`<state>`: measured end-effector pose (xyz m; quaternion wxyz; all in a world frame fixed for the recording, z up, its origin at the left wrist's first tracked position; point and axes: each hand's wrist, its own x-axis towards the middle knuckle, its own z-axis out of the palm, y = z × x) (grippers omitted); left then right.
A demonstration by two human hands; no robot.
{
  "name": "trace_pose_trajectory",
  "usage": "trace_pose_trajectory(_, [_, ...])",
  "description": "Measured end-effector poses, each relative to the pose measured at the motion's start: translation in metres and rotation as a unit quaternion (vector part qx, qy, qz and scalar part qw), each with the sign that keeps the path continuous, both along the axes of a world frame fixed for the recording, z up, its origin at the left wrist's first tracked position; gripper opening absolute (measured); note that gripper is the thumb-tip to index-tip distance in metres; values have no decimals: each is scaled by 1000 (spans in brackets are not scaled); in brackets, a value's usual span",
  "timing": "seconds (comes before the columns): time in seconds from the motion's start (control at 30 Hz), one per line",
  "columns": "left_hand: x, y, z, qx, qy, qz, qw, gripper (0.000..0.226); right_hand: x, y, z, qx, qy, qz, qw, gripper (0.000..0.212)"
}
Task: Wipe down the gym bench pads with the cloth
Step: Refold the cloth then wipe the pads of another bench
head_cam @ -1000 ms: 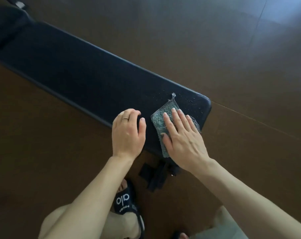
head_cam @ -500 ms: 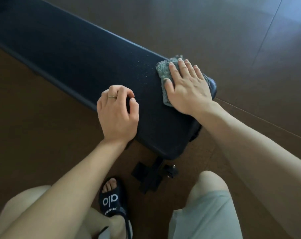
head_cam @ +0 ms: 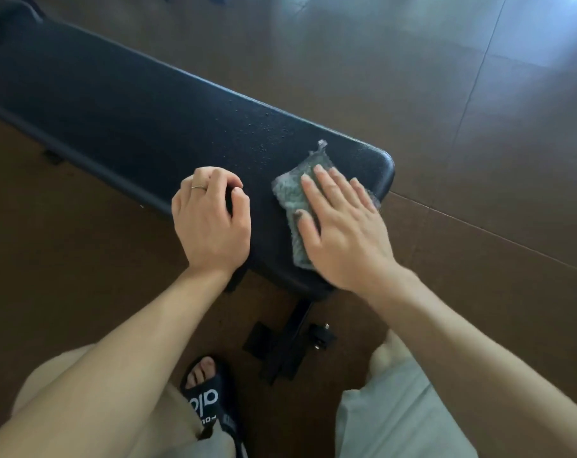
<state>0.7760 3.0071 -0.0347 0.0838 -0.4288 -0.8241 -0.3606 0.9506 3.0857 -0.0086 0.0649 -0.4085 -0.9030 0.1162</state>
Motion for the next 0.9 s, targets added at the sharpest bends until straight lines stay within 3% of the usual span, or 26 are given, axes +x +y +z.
trace_pose_trajectory(0.17, [1,1,1,7,-6,4,1000,19,-10,75,-6,-38,13,-141,989,62])
trace_pose_trajectory(0.3, [1,0,-1,1,-2,6,1000,18,-19,4,-14,-59,132,-232,962,64])
trace_pose_trajectory(0.4, [0,2,-1,-2,-2,8,1000,17,-12,-60,-18,-67,172,-213,959,69])
trace_pose_trajectory(0.47, [-1,2,-2,-4,-5,8,1000,17,-8,-59,-21,-89,197,-207,954,71])
trace_pose_trajectory(0.6, [0,2,-1,2,-8,7,1000,18,-9,18,-19,-190,303,-278,892,69])
trace_pose_trajectory(0.7, [0,2,-2,4,-9,8,1000,19,-13,57,-12,-239,333,-340,846,68])
trace_pose_trajectory(0.83, [0,2,-2,7,-14,9,1000,20,-13,13,-12,-255,387,-356,812,68])
trace_pose_trajectory(0.9, [1,3,-2,9,-14,10,1000,20,-13,-35,-13,-242,394,-334,821,69])
